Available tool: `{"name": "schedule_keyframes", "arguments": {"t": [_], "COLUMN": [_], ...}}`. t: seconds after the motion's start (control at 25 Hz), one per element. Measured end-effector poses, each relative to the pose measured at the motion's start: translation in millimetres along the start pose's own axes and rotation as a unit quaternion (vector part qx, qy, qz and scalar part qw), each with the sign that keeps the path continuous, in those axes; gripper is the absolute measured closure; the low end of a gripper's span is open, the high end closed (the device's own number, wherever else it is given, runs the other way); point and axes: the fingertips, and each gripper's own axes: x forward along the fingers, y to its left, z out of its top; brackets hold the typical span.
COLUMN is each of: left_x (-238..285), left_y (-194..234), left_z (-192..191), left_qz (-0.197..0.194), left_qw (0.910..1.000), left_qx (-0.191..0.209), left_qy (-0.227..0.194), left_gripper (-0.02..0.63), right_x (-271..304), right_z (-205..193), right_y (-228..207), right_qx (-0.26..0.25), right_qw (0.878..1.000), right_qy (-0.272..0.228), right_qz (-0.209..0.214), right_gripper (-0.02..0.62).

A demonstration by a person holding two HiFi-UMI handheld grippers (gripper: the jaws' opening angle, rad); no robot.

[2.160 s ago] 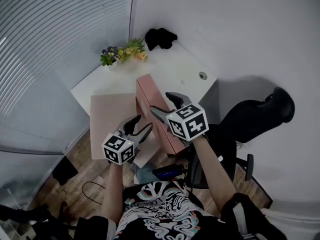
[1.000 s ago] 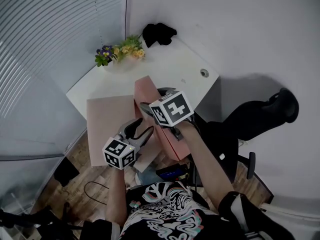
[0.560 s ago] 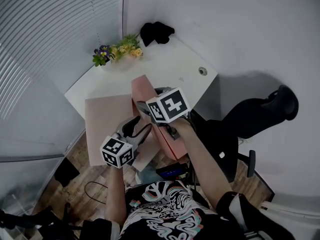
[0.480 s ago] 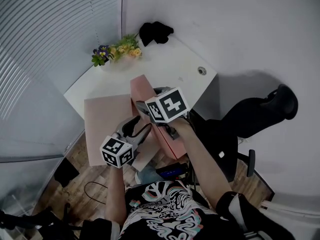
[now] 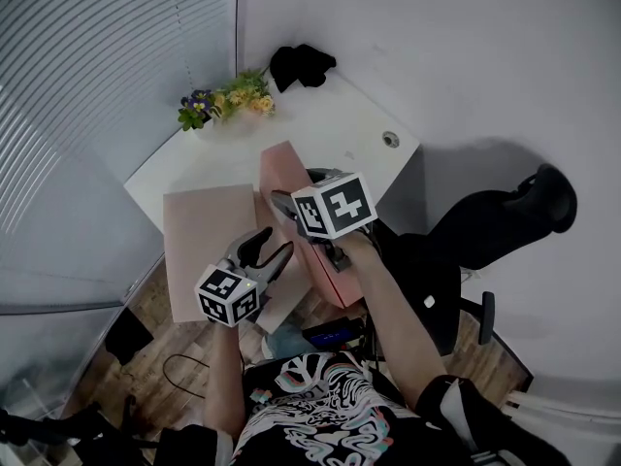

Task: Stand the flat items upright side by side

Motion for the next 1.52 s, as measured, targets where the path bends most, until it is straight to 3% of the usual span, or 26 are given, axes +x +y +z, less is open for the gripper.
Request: {"name": "schedule_keyframes", "arguments": {"t": [0.64, 1.52], "left_x": [-0.5, -1.5], "left_y": [-12.3, -33.5], "left_z": [1.2, 4.2], "left_qz": [-0.014, -0.033], "left_qw": [0.9997, 0.9992], "left_qx": [0.014, 0.019], "left_qy": [0.010, 0.007], "left_gripper": [0.396, 0.397], "right_x": [-23.7, -57.4], "right_z": [23.4, 46.9], "right_y": [-4.6, -0.7], "right_qx": [-0.004, -0.006], "right_qw": [0.997, 0.980], "right_qy": [-0.069, -0.193], "right_qz": [-0.031, -0.046], "right_gripper": [0.284, 0.284]}}
